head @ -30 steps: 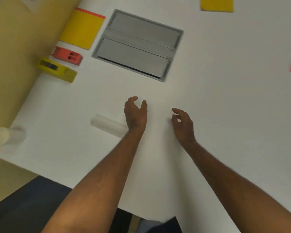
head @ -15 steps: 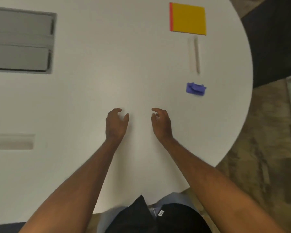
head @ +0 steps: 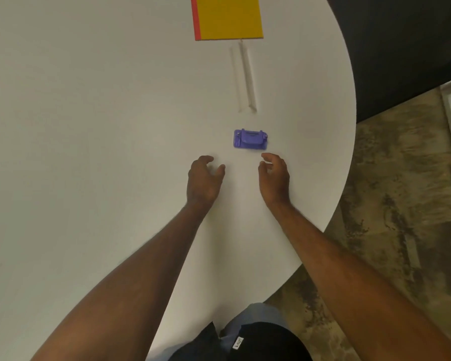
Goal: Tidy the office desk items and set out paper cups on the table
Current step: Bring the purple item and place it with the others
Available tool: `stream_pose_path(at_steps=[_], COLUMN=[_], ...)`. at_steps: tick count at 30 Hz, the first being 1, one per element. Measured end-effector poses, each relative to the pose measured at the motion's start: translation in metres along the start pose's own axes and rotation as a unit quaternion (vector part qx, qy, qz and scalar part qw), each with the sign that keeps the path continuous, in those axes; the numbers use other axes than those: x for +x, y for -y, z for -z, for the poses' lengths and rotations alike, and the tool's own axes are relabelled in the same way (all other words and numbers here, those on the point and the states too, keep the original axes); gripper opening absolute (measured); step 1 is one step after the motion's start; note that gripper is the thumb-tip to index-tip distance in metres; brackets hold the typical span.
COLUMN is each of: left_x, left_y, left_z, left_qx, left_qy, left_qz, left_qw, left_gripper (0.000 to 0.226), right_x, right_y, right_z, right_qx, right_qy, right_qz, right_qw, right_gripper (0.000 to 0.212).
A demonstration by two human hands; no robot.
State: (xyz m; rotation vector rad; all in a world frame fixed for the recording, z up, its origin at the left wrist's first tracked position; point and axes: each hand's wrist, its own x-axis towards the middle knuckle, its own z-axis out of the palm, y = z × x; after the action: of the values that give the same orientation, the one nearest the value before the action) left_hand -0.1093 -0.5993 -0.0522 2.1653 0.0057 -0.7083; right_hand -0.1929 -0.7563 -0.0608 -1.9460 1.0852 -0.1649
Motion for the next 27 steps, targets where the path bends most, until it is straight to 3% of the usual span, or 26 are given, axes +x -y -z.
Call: stream_pose_path(at_steps=[5, 13, 15, 17, 19, 22, 27], left_x=[0.026, 0.059, 0.063, 0.068, 0.07, 0.07, 0.068], left_y=[-0.03, -0.061, -0.065, -0.066, -0.069, -0.072, -0.074], left_z=[-0.031, -0.054, -0.056, -0.057, -0.058, -0.057, -0.055], left_qx=[-0.005, -0.066, -0.069, -0.065, -0.061, -0.052, -0.143], left_qy=[0.019, 0.01, 0.014, 0.024, 0.039, 0.055, 0.069], left_qz=[-0.004, 0.045, 0.037, 0.027, 0.014, 0.015, 0.074], left_qw=[1.0, 0.997, 0.997, 0.997, 0.997, 0.997, 0.985], left_gripper=[0.049, 0.054, 0.039, 0.008, 0.012, 0.027, 0.03], right_x=[0.039, 0.069, 0.072, 0.075, 0.077, 0.079, 0.084], right_y=[-0.006, -0.001, 0.0, 0.0, 0.002, 0.003, 0.007], right_z=[0.004, -0.011, -0.015, -0.017, -0.018, -0.02, -0.021], right_qx=[0.044, 0.106, 0.108, 0.108, 0.094, 0.084, 0.105], right_qy=[-0.04, -0.034, -0.026, -0.017, -0.008, 0.002, 0.003], right_qz=[-0.028, -0.09, -0.105, -0.115, -0.116, -0.082, -0.113], right_qw=[0.998, 0.99, 0.988, 0.987, 0.989, 0.993, 0.988], right_gripper=[0.024, 0.036, 0.04, 0.043, 0.04, 0.014, 0.02])
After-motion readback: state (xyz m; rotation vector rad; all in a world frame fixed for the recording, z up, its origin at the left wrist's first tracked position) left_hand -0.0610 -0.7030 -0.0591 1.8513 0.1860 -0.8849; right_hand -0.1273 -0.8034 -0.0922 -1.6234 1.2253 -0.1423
